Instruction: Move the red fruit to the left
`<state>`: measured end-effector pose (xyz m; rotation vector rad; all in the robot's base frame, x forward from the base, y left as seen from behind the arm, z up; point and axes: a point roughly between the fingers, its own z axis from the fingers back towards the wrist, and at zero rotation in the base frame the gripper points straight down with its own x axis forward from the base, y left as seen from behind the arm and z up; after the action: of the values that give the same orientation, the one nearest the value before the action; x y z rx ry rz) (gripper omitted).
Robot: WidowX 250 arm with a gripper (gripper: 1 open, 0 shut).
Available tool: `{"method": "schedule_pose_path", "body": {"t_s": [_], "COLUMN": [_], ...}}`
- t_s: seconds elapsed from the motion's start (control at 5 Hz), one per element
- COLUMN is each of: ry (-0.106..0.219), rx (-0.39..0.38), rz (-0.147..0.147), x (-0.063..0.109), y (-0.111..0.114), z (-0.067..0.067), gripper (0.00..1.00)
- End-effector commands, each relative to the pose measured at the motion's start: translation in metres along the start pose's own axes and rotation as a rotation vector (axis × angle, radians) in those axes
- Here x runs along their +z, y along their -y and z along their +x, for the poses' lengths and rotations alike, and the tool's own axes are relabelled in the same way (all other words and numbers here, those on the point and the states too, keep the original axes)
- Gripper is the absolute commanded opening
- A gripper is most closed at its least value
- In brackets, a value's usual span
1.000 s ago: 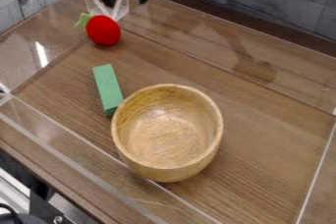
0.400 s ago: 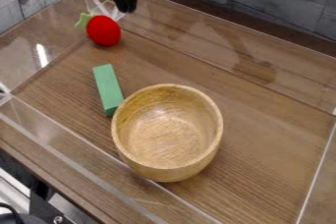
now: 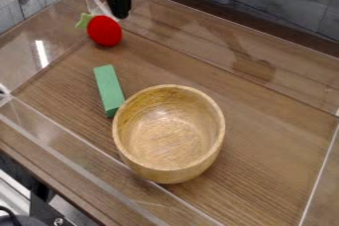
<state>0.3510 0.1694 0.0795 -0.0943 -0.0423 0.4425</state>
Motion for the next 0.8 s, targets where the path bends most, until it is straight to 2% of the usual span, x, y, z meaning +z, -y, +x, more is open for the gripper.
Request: {"method": "schedule_pose_path", "body": {"t_s": [0.0,0.2,0.6], "ry": [0.074,0.066,0.057], "rx": [-0.023,-0.035,-0.133], "rz": [0.018,0.030,0.031], "x": [0.020,0.017,0.017], "y": [-0.002,-0.003,0.012], "z": [0.021,0.029,0.013], "gripper": [1.00,1.00,1.00]}}
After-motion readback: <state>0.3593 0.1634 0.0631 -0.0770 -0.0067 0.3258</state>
